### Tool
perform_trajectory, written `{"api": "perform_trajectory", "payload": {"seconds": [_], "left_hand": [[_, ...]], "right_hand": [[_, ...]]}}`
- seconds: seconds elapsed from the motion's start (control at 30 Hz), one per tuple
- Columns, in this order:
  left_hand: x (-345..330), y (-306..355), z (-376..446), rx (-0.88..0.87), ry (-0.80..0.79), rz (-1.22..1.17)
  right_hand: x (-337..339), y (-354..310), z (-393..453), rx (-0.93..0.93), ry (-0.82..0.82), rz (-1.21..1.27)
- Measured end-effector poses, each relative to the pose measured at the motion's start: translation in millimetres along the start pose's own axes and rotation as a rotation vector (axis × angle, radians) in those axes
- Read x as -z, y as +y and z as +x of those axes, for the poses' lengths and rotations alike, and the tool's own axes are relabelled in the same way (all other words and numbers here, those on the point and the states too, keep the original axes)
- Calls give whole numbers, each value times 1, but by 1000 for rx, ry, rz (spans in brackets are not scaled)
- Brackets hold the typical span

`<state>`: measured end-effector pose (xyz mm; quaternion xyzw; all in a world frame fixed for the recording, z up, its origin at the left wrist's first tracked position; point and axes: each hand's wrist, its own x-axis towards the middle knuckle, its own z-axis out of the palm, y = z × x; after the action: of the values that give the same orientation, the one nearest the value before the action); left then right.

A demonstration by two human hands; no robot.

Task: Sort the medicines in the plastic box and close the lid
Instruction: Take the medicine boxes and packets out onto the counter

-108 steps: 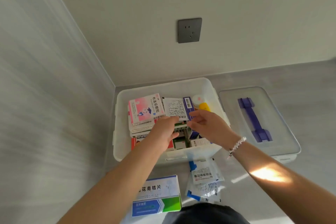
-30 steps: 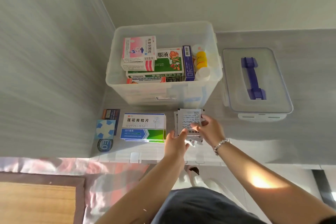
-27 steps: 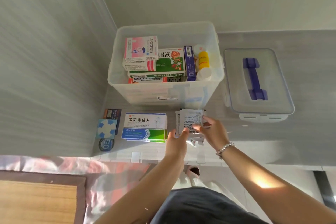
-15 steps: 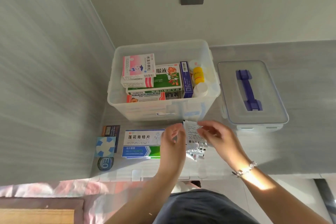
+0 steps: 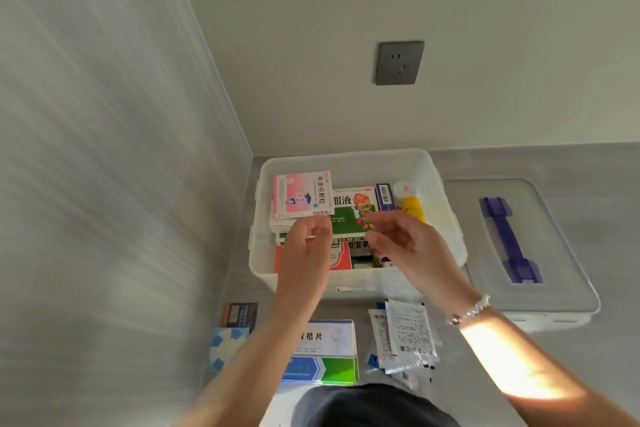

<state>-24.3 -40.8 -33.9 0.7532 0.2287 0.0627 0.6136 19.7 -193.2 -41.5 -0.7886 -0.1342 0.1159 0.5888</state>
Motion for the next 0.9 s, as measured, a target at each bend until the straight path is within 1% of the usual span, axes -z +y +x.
{"api": "perform_trajectory", "payload": {"seconds": [0.1,0.17,0.27,0.3,0.4,0.47,0.57,0.67,0.8,0.9], "left_hand": [[8,-4,20,123,-14,-46],[11,-4,32,247,-18,-141],[16,-5,50,522,3,-447],[16,-6,55,574,17,-522],[16,-9,67,622,64,-582],[14,-9,75,663,85,-648],[14,-9,85,719,108,-735],[13,-9,89,747,126,-778],[6,-16,87,765,146,-779],[4,-18,85,748,150,-787]], "right_hand": [[-9,3,21,-61,-31,-80],[-15,6,34,-127,-53,-108],[-26,10,55,-201,-140,-172],[-30,12,62,-216,-167,-207],[-42,18,83,-294,-222,-284],[-49,23,96,-391,-250,-218],[-59,25,112,-480,-273,-139],[-69,28,122,-541,-208,-54],[-78,30,124,-502,-60,-17],[-77,26,123,-545,-13,141]]}}
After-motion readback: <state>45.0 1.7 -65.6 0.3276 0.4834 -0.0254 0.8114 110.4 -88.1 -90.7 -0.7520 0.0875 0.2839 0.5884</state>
